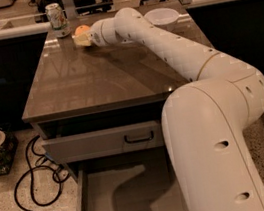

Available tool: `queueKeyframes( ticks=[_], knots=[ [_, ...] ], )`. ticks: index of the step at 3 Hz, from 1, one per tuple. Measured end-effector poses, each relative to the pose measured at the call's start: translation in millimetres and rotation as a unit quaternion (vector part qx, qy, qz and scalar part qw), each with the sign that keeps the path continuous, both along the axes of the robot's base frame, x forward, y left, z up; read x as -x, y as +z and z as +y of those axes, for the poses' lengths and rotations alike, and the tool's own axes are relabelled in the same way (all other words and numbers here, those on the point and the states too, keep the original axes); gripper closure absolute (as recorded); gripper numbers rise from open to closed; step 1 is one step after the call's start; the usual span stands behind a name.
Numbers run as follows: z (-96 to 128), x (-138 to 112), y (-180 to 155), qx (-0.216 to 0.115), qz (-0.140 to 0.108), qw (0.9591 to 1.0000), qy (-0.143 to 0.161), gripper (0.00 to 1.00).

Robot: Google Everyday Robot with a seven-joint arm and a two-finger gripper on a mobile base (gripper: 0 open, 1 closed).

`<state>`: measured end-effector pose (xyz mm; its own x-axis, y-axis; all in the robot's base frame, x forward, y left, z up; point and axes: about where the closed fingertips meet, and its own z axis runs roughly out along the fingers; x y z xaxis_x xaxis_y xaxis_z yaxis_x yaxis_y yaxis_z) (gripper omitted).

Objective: Place orange into middle drawer

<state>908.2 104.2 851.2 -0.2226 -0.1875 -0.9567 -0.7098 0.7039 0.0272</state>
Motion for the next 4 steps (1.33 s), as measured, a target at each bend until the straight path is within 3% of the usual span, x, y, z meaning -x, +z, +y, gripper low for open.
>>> queueKeyframes(
  ticks=[2, 3, 4],
  knots=[
    [-29.4, 66.7, 62.2, 0.036, -0.042, 0.9984, 0.012, 1.0],
    [-48.6, 116.6, 91.0, 0.077, -0.065, 0.9948, 0.007, 1.0],
    [-66.2, 174.0, 106.5, 0.129, -0.087, 0.9877, 0.012, 1.0]
  ],
)
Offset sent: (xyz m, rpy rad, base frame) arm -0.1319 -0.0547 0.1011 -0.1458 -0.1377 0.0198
